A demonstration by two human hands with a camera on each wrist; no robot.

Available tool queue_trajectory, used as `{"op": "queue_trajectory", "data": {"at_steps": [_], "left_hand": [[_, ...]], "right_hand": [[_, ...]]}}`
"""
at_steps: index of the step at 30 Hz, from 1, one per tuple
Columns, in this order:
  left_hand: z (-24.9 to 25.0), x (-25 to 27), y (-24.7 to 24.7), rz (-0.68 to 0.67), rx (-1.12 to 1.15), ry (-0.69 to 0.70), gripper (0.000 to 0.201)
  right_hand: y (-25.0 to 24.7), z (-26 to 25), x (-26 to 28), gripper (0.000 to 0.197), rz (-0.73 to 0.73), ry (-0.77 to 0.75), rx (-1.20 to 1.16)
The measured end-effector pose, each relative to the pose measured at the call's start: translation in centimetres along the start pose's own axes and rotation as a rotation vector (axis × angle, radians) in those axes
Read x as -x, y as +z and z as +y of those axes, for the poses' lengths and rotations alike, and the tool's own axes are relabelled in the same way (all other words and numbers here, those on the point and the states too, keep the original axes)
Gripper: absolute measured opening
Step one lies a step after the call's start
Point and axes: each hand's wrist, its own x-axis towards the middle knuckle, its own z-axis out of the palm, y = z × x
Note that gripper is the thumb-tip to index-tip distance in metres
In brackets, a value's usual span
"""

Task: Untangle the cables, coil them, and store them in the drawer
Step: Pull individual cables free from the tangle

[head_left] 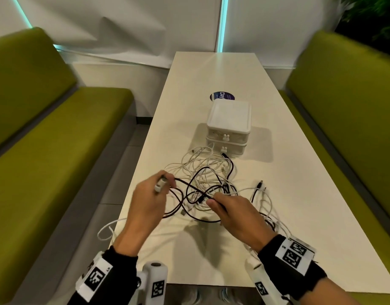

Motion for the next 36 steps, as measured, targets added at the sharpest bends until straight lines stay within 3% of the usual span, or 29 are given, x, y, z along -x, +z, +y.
{"op": "queue_trajectory", "data": {"at_steps": [3, 8, 11, 15, 20, 21, 23, 24, 28, 31, 36], "left_hand": [[-0.3, -0.5, -0.9, 0.121, 0.055, -0.088, 0.035], [-1.5, -0.3, -0.2, 0.162, 0.005, -0.106, 0.027], [-0.7, 0.4, 0.3, 0.179, -0.003, 0.090, 0.026], [0.9, 1.9, 1.0, 0.035, 0.030, 0.358, 0.058], [1.6, 2.8, 1.7, -0.112, 0.050, 0.538, 0.047], [1.4, 2.7, 2.0, -0.197, 0.013, 0.511, 0.054], [0.7, 2.3, 2.7, -0.368, -0.095, 0.396, 0.088], [0.4, 2.2, 3.0, -0.427, -0.162, 0.340, 0.093], [-0.4, 2.1, 3.5, -0.457, -0.210, 0.279, 0.067], [-0.5, 1.7, 3.2, -0.457, -0.192, 0.245, 0.050], [-0.4, 0.1, 1.1, -0.259, -0.111, 0.244, 0.041]], "right_hand": [[0.0, 0.1, -0.1, 0.035, 0.022, -0.002, 0.010], [0.1, -0.4, -0.1, 0.033, -0.008, 0.031, 0.064], [0.1, -0.6, -0.1, 0.033, -0.022, 0.040, 0.110], [0.1, -1.0, -0.2, 0.033, -0.040, 0.043, 0.106], [0.3, -0.6, 0.1, 0.048, -0.014, 0.002, 0.095], [0.3, -0.6, 0.0, 0.050, -0.004, -0.012, 0.093], [0.1, -0.8, -0.1, 0.052, -0.003, -0.052, 0.084], [0.0, -1.0, 0.0, 0.053, -0.010, -0.071, 0.077], [-0.1, -0.9, 0.4, 0.049, -0.004, -0.126, 0.073], [0.2, -0.7, 0.4, 0.062, -0.001, -0.110, 0.093], [-0.4, -0.7, 0.0, 0.045, -0.019, -0.013, 0.057]]}}
